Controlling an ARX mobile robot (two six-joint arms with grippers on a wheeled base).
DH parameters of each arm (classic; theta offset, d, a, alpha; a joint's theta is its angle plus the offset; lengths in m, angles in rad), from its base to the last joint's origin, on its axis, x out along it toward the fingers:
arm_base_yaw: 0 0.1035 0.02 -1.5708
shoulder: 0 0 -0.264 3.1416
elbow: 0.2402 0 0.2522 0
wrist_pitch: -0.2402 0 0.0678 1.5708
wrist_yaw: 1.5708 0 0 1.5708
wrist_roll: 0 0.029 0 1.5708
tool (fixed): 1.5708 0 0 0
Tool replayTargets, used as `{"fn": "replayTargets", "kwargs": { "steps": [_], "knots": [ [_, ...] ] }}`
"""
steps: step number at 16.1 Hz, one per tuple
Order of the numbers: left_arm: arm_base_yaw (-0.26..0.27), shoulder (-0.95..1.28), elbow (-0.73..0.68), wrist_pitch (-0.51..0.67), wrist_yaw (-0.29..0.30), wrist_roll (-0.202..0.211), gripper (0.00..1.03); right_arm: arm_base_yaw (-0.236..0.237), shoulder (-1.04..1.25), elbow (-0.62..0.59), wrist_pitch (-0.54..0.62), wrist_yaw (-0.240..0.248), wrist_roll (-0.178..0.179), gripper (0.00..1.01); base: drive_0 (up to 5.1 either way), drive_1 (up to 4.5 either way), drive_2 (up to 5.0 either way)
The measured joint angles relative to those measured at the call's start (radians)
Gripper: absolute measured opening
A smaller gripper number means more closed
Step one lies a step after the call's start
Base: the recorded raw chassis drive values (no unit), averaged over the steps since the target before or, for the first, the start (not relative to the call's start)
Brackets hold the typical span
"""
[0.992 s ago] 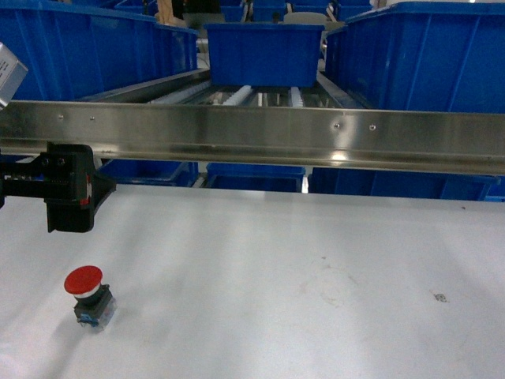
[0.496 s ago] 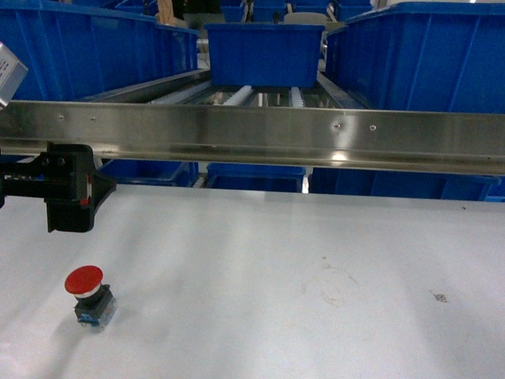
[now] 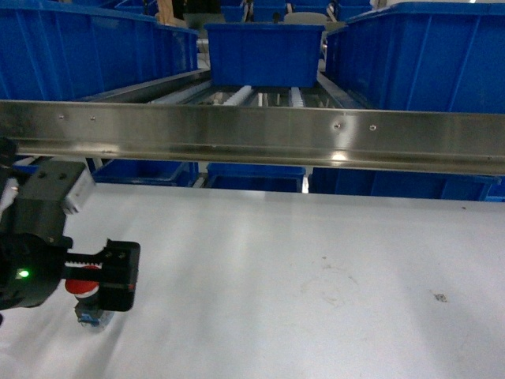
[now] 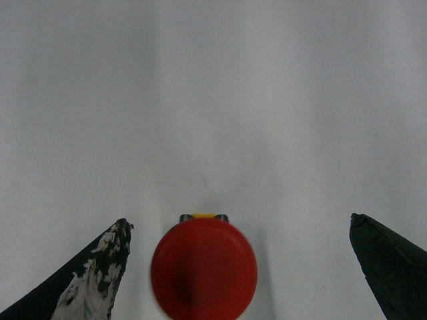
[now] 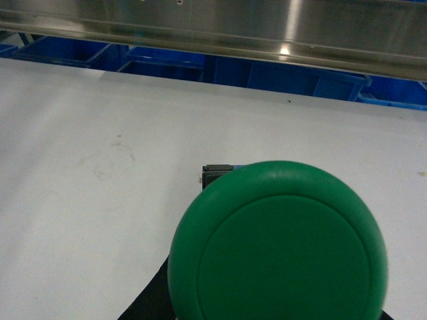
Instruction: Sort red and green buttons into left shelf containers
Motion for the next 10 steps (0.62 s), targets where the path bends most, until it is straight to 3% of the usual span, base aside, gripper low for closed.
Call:
{"fn": "replayTargets", "kwargs": {
  "steps": [6, 8, 10],
  "knots": [
    [0.0, 0.228, 0.295, -0.153, -0.016, -0.054, 0.98, 0.0, 0.0, 0.0, 0.0, 0.0, 0.0, 0.27, 0.0, 0.0, 0.0],
    [-0.003, 0.217, 0.306, -0.25, -0.018, -0.093, 0.98, 0.0, 0.0, 0.0, 0.0, 0.0, 0.0, 0.27, 0.0, 0.0, 0.0],
    [-0.017, 0.165, 0.259, -0.189, -0.034, -0.098, 0.98, 0.0, 0.0, 0.0, 0.0, 0.0, 0.0, 0.27, 0.0, 0.0, 0.0]
  ]
}}
